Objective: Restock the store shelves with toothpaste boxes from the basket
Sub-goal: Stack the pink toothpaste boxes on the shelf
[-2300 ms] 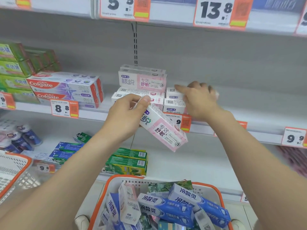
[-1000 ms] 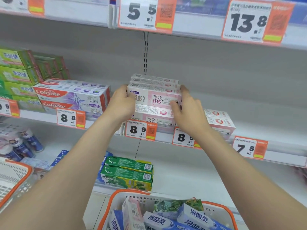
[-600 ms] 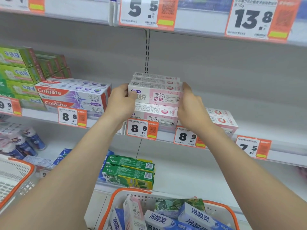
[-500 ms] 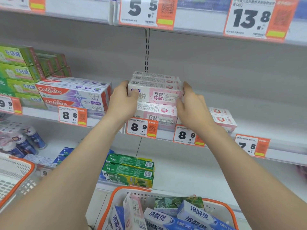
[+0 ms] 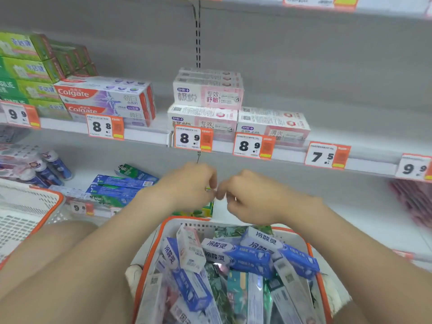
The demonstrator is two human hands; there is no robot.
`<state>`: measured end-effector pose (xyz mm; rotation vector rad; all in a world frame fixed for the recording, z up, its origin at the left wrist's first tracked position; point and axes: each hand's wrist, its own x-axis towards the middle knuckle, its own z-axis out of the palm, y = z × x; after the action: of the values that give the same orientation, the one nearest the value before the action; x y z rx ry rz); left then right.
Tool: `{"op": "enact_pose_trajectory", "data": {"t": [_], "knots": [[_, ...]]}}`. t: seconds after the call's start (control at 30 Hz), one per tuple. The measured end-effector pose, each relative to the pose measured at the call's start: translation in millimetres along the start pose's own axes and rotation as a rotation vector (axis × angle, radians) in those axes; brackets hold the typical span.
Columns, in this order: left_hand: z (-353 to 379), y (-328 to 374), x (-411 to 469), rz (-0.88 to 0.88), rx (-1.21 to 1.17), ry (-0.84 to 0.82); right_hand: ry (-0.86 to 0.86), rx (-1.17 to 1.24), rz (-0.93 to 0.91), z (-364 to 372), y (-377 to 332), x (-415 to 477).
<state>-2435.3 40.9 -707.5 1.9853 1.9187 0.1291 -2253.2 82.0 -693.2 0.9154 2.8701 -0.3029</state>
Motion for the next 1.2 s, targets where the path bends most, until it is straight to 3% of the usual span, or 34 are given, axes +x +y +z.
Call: {"op": "enact_pose_trajectory", "data": {"t": [0.07,0.13,0.43,0.67,0.87,1.03,1.1,1.2], "knots": [[25.3,6.3,-16.7,-0.001,0.188,-0.268,-0.264,-0.021,-0.015,16.8,-19.3,-17.8],[51.1,9.8,-29.7,-0.042,0.259,-0.465,-0.397,-0.078,0.004,36.8,-36.4,-30.6],[149.7,-28.6,-69.4,-0.272,0.467,-0.898,-0.525,-0.186,-0.067,80.7,-62.3,-42.2],[165.4,-56.8,-73.5,-0.385,0.350,-0.759,-0.529,-0.219,-0.075,84.3,-67.6,-29.3],[136.4,-56.4,-62.1,-0.399,0.093,-0.893,-0.555,-0.206,-0.070,84.1,-69.6,-24.3],[83.2,-54.4,-49.8,-0.316,-0.081,-0.867,-0.427,-0.230,0.029,78.3,-60.7,-23.8],[65.5,-52.2,-47.9,-0.242,-0.267,-0.785,-0.361,-0.128,0.058,75.2,-55.7,-24.4],[54.2,-45.0,-46.2,-0.146,-0.549,-0.581,-0.304,0.211,0.106,66.2,-49.7,-21.7]]}}
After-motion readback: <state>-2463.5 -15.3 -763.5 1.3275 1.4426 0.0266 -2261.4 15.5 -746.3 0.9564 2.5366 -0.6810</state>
